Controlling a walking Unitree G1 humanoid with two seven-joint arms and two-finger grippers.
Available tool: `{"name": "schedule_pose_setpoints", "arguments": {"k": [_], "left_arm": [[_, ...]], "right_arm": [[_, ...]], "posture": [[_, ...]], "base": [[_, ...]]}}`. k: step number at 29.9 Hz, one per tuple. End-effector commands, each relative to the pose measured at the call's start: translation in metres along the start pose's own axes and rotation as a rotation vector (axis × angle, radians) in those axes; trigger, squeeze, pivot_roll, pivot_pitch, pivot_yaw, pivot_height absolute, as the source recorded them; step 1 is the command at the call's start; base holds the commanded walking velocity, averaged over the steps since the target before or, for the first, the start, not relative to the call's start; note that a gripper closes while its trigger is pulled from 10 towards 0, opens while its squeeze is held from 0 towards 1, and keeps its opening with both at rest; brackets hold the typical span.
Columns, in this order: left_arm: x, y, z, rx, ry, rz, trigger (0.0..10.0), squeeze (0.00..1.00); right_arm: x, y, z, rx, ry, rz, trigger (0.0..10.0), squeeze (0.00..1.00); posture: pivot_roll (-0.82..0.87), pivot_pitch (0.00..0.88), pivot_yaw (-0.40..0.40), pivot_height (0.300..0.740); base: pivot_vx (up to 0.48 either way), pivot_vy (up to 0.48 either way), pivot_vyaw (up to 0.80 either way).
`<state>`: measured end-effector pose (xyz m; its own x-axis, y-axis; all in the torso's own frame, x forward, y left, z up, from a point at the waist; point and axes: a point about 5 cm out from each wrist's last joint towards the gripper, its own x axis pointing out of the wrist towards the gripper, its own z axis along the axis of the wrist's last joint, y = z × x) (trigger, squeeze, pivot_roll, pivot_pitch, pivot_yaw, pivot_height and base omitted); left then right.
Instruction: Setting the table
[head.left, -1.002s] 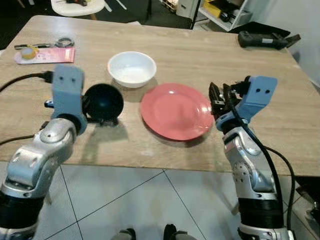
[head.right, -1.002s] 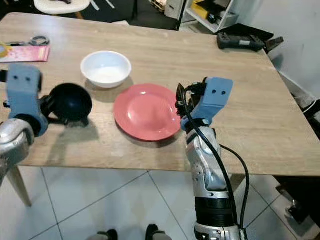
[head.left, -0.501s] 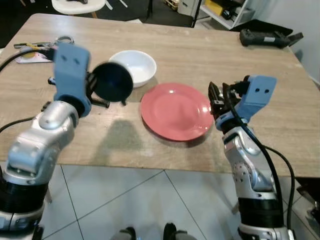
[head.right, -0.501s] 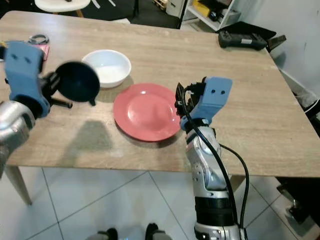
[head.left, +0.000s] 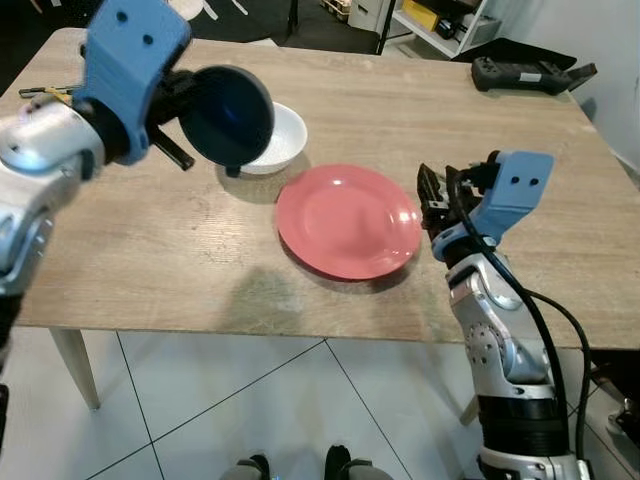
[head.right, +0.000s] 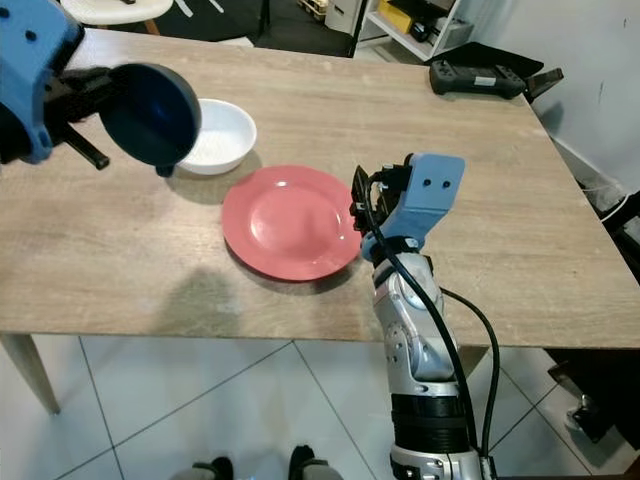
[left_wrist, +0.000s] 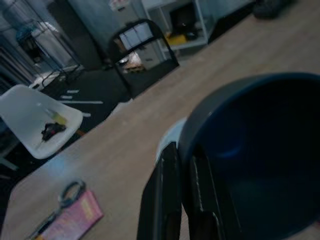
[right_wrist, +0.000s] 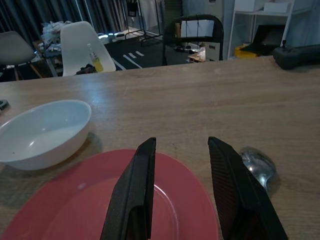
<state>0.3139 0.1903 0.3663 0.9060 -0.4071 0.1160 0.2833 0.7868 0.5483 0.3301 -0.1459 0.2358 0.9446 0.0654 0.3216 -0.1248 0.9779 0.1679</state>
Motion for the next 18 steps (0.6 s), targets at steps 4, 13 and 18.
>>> {"name": "schedule_pose_setpoints", "arguments": {"k": [4, 13, 18], "left_arm": [[-0.002, -0.020, -0.049, -0.318, 0.200, 0.031, 10.0, 0.00], [-0.004, -0.055, -0.077, -0.706, 0.278, -0.019, 10.0, 0.00], [-0.009, -0.058, -0.078, -0.732, 0.322, 0.084, 10.0, 0.00]], "right_arm": [[-0.005, -0.005, -0.006, -0.004, 0.013, -0.032, 10.0, 0.00], [-0.007, -0.009, -0.005, -0.015, 0.016, -0.041, 10.0, 0.00], [-0.006, -0.008, -0.005, -0.012, 0.014, -0.037, 10.0, 0.00]], "posture": [[0.10, 0.181, 0.013, 0.740], [0.09, 0.182, 0.007, 0.740], [0.11, 0.185, 0.007, 0.740]], "base": [[0.000, 0.000, 0.00], [0.000, 0.000, 0.00], [0.000, 0.000, 0.00]]}}
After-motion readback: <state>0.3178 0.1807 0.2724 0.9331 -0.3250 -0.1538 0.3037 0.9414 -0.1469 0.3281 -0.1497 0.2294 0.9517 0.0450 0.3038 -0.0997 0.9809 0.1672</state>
